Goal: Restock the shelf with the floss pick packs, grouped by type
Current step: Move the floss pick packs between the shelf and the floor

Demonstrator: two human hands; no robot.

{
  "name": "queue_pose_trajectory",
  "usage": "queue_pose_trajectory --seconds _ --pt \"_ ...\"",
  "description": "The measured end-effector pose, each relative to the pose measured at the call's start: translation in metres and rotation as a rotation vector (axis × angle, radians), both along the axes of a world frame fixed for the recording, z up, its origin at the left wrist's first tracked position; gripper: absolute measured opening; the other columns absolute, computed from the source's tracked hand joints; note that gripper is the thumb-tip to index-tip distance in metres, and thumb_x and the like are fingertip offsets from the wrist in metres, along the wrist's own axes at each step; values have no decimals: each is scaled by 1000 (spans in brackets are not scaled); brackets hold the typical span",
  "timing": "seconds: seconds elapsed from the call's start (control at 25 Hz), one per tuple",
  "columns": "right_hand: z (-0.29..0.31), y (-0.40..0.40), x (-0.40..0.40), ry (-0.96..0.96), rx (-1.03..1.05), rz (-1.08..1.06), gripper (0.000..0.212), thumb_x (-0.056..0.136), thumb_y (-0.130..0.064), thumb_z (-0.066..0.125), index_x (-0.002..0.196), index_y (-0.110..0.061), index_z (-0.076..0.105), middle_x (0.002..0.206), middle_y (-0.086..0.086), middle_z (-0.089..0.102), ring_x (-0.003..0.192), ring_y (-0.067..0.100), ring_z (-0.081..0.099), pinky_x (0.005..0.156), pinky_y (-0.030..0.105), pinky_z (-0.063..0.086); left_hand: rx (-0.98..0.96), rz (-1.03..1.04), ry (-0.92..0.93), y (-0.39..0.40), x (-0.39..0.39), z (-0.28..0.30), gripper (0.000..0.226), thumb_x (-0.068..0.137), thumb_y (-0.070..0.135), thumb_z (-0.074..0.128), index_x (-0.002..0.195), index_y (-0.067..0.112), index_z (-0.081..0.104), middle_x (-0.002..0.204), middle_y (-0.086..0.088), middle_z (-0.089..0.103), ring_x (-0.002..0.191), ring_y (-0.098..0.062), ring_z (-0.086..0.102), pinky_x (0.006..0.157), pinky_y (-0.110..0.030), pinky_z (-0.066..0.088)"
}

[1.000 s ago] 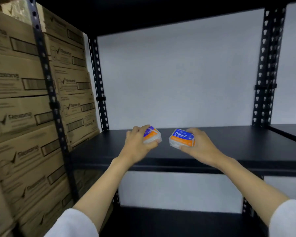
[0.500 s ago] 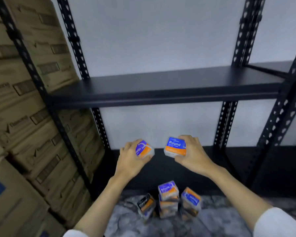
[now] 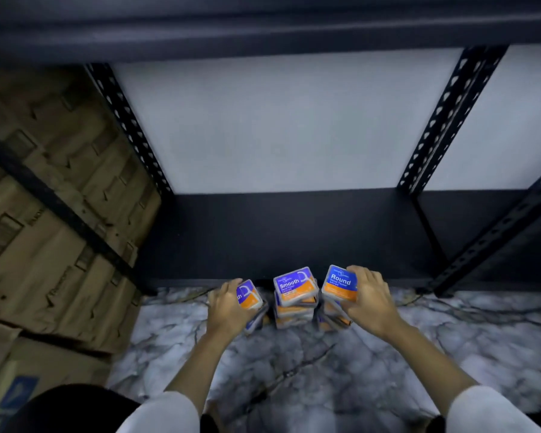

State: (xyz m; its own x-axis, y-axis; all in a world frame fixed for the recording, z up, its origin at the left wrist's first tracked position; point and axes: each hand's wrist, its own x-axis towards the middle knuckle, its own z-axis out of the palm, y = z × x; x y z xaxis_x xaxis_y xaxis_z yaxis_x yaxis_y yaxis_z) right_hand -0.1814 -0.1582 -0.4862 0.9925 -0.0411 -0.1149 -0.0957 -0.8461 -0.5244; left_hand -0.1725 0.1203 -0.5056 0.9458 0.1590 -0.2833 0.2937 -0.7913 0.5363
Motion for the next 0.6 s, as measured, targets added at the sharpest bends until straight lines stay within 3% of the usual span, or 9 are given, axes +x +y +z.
queue_pose_trajectory --seconds 0.12,0.36,0.48,0.6 --pt "-21 -7 3 38 14 -28 70 74 -49 74 129 -17 44 124 -2 50 115 22 42 92 31 31 -15 -9 11 1 12 -24 70 72 41 77 133 20 50 129 0 53 121 -25 41 102 -31 36" --pt "-42 -14 15 90 54 0 79 74 -36 78 136 -8 39 133 6 46 122 23 39 98 31 35 18 -89 54 2 23 -61 65 75 25 77 134 23 49 132 1 54 123 -23 39 92 -21 33" --pt "-48 -15 16 100 29 58 76 75 -29 77 138 -10 37 138 5 45 127 21 36 101 30 34 12 -104 50 3 23 -69 67 78 24 76 139 23 46 139 1 49 130 -22 34 101 -26 35" --pt "-52 -17 14 118 31 79 76 76 -27 77 139 -11 37 139 6 44 128 21 37 102 30 35 60 -152 78 2 24 -67 76 80 24 75 145 22 37 151 0 37 143 -24 22 114 -33 27"
